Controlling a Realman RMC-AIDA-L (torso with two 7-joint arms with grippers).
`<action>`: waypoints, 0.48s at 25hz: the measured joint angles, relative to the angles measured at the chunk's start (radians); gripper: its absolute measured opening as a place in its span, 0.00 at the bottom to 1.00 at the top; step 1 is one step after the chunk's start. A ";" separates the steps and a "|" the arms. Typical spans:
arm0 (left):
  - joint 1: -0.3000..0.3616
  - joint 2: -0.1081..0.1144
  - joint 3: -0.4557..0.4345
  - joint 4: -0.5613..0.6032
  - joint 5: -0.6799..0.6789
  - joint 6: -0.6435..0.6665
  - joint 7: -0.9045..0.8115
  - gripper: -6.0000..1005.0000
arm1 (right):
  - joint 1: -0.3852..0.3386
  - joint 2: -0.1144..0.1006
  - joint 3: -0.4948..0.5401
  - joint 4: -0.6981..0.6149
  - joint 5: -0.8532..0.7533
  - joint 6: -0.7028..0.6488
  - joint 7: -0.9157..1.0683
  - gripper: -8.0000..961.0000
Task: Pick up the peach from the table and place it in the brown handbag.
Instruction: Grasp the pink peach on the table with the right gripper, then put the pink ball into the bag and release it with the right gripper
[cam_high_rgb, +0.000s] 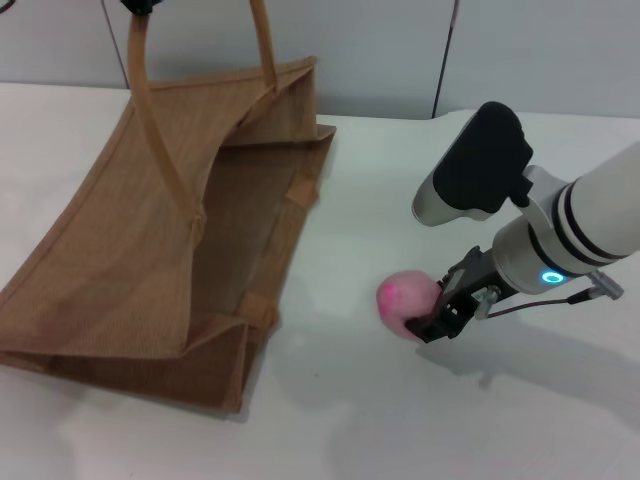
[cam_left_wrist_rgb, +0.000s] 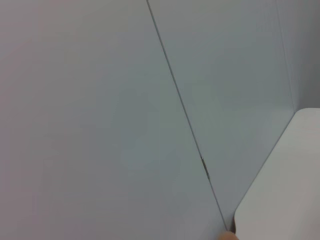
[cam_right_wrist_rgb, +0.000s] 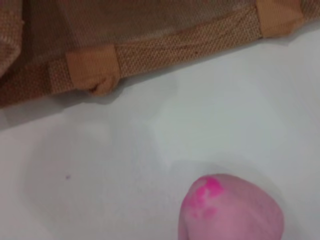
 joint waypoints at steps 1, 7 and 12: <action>0.000 0.000 0.000 0.000 0.000 0.000 0.000 0.13 | 0.000 0.000 0.000 -0.002 0.000 0.000 0.001 0.63; 0.000 0.000 0.000 0.000 0.000 0.000 0.002 0.13 | -0.006 0.001 0.025 -0.070 -0.001 -0.022 0.002 0.56; -0.002 0.000 0.000 -0.001 0.000 0.007 0.002 0.13 | -0.040 0.001 0.036 -0.185 -0.001 -0.088 0.002 0.53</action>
